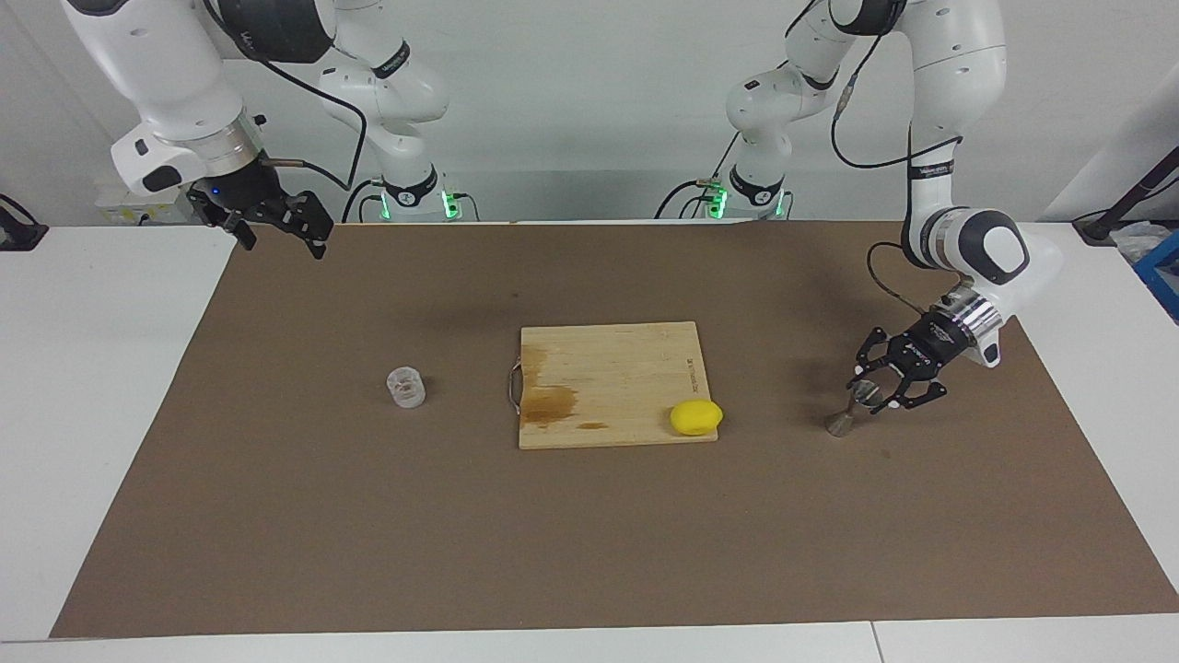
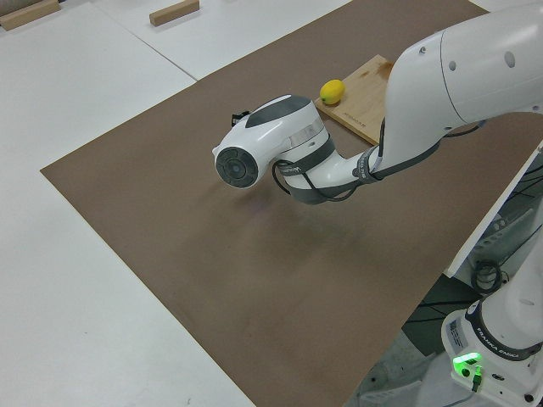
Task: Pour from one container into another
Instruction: 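Close the left gripper around the small metal cup, then lift the metal cup with the left gripper and carry it over the board, then lower the metal cup onto the board while the right gripper moves in, then withdraw the left gripper while the right gripper reaches the glass cup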
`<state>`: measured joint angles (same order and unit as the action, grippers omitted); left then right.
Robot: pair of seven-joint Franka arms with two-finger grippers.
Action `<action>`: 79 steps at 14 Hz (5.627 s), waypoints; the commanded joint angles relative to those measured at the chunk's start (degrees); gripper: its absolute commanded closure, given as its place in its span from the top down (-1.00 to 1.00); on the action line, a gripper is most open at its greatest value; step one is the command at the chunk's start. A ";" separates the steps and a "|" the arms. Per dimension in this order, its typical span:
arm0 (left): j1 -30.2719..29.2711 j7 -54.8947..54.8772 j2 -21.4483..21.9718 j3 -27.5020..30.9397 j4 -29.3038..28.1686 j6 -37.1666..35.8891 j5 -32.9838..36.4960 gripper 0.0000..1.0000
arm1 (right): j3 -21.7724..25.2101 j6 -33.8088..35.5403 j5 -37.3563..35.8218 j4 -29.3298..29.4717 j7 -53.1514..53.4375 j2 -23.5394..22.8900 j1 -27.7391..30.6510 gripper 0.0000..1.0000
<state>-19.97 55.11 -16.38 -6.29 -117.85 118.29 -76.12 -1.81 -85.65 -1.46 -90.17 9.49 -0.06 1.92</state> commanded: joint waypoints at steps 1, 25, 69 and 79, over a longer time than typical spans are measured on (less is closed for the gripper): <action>0.98 0.08 0.65 -0.04 2.44 -2.70 -1.14 -1.00 | -0.39 -0.22 -0.21 -0.01 -0.88 0.06 0.63 1.00; 43.96 17.84 -1.64 -10.85 8.96 42.11 -19.60 -1.00 | -0.39 -0.22 -0.21 -0.01 -0.88 0.06 0.63 1.00; 42.83 17.75 -1.66 -11.11 10.19 39.41 -2.21 1.00 | -0.30 -32.47 30.90 -18.99 48.08 -13.65 6.08 0.95; 27.89 19.07 11.80 -10.32 9.48 16.99 29.93 1.00 | -0.39 -35.47 37.06 -22.15 43.33 -19.98 7.75 1.00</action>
<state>9.96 74.06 -6.36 -16.51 -107.80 137.51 -52.45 -1.60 -120.08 33.82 -110.60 54.50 -20.25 9.61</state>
